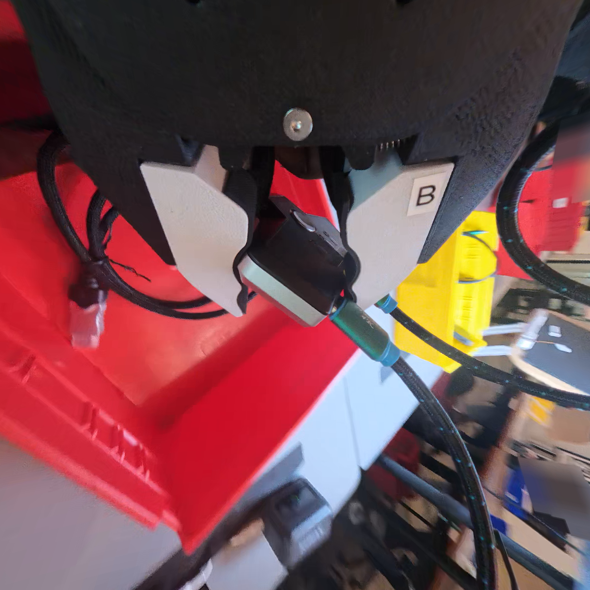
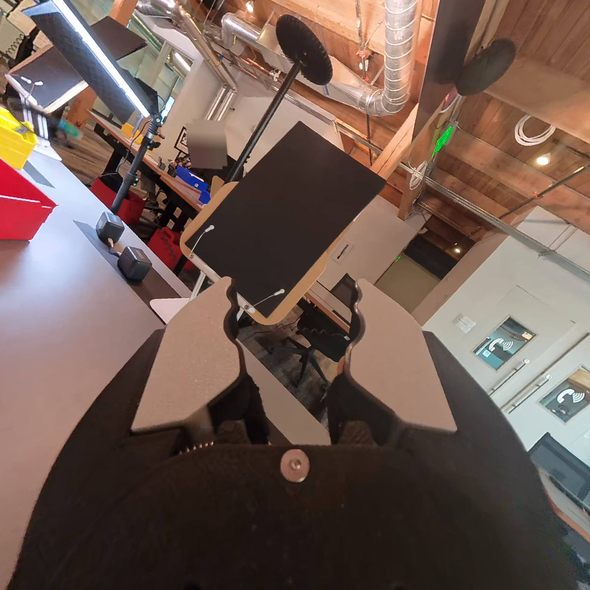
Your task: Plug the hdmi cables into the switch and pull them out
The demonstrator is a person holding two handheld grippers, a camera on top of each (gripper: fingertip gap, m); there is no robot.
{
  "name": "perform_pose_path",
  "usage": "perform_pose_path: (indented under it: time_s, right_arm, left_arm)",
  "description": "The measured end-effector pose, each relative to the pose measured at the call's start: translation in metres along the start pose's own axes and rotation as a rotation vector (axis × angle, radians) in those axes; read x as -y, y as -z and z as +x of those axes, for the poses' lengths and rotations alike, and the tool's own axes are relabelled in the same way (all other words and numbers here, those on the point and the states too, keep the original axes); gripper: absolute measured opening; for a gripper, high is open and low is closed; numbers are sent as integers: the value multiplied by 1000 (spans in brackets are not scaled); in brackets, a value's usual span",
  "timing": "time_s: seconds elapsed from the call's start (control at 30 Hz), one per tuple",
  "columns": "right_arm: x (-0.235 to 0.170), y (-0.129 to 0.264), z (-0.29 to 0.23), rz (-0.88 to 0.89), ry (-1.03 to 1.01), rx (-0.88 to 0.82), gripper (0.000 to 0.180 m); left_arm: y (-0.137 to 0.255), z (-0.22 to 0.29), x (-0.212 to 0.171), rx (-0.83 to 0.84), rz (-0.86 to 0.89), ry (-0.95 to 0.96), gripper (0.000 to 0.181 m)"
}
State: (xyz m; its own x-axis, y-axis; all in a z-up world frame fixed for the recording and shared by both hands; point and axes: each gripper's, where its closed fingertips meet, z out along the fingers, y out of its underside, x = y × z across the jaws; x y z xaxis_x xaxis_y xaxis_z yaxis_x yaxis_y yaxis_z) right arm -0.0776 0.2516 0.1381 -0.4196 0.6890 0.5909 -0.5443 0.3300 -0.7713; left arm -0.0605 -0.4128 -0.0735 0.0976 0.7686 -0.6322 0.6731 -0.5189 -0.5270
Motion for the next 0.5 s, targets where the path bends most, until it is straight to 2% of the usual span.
perform_pose_path:
  time_s: [0.17,0.5]
  right_arm:
    - [13,-9,-19,18,56,43,67]
    - [33,-25,-52,47,103,106,62]
  left_arm:
    - [61,-33,55,221,222,-65,57]
    - [195,-66,172,461,641,-54,56]
